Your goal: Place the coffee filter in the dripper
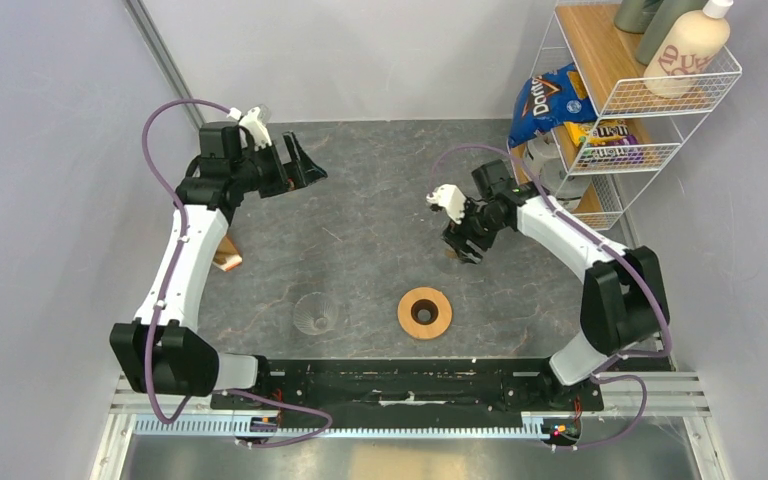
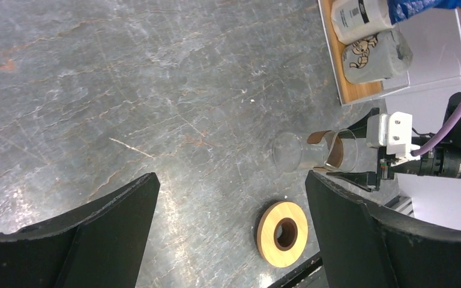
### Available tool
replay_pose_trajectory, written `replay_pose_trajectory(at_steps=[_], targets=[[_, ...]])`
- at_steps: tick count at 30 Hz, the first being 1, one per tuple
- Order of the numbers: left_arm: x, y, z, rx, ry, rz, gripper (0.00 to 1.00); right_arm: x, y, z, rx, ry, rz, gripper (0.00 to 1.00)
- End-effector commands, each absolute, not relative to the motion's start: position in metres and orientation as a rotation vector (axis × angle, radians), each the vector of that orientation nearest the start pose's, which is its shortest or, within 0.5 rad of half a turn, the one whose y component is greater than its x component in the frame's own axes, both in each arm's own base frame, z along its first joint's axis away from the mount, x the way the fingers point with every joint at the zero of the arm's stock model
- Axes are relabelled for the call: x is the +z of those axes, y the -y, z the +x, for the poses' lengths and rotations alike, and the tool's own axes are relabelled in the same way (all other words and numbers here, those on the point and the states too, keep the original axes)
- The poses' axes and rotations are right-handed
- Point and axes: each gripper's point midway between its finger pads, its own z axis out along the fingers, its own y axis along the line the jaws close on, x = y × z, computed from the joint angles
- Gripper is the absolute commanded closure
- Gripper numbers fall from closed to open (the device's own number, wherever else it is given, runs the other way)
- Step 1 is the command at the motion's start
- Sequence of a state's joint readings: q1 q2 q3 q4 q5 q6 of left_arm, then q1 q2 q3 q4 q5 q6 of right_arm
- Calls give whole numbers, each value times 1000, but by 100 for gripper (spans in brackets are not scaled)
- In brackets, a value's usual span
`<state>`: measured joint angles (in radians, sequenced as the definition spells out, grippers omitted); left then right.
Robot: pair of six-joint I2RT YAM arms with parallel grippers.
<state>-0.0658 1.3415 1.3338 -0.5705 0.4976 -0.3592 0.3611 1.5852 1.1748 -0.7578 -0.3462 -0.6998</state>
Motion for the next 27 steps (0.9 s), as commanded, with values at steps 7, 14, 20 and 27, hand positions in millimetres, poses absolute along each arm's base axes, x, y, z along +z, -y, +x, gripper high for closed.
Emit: replay_pose_trajectory(at_steps=[7,14,20,27], targets=[[283,97,358,-751,-2152,-115,0,113,-227,351,362,-2163,-1328,22],[281,83,361,-721,-2150,-155,0,99,-260,353,405,-2177,-1319,22],[278,83,360,-726,-2156,-159,0,99,-283,363,437,-2156,-1311,21],[274,80,364,-715,-2160,-162,0,96,-306,365,460,-2135,-1352,21]])
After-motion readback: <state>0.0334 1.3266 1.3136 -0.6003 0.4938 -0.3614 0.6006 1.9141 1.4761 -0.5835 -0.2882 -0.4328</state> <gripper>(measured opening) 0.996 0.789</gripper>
